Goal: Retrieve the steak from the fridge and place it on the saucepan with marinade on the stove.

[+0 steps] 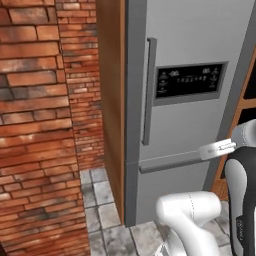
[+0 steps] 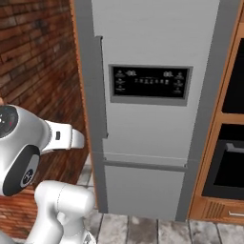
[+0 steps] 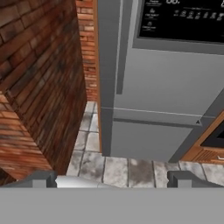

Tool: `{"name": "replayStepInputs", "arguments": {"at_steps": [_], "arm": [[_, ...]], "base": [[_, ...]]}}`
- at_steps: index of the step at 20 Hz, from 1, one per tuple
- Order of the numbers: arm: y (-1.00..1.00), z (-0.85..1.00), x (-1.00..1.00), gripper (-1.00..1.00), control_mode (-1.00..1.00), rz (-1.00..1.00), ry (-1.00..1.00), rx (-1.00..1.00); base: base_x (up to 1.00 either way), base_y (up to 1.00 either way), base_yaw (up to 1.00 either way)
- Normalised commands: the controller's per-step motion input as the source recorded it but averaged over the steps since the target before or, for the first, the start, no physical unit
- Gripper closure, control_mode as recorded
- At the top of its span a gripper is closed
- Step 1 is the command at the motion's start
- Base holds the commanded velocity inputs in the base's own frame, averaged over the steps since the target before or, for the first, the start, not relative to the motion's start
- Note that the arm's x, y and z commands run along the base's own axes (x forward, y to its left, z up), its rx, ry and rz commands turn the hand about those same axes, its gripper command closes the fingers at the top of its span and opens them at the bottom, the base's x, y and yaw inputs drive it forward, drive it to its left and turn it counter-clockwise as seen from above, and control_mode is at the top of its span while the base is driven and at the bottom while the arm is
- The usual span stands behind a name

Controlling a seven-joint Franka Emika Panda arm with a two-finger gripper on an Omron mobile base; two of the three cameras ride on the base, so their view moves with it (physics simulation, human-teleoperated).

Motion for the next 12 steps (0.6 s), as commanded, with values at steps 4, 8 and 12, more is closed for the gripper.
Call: {"name": "replayStepInputs", "arguments": {"at_steps": [4, 8, 12], "arm": [[0.0, 0.0, 0.0, -1.0, 1.0, 0.0, 0.0, 0.0], [0.0, 0.0, 0.0, -1.0, 1.0, 0.0, 0.0, 0.0], [0.0, 0.0, 0.0, -1.0, 1.0, 0.0, 0.0, 0.0]], "base": [[-0.06, 0.0, 0.1], [-0.04, 0.0, 0.1], [0.0, 0.0, 0.11]]}}
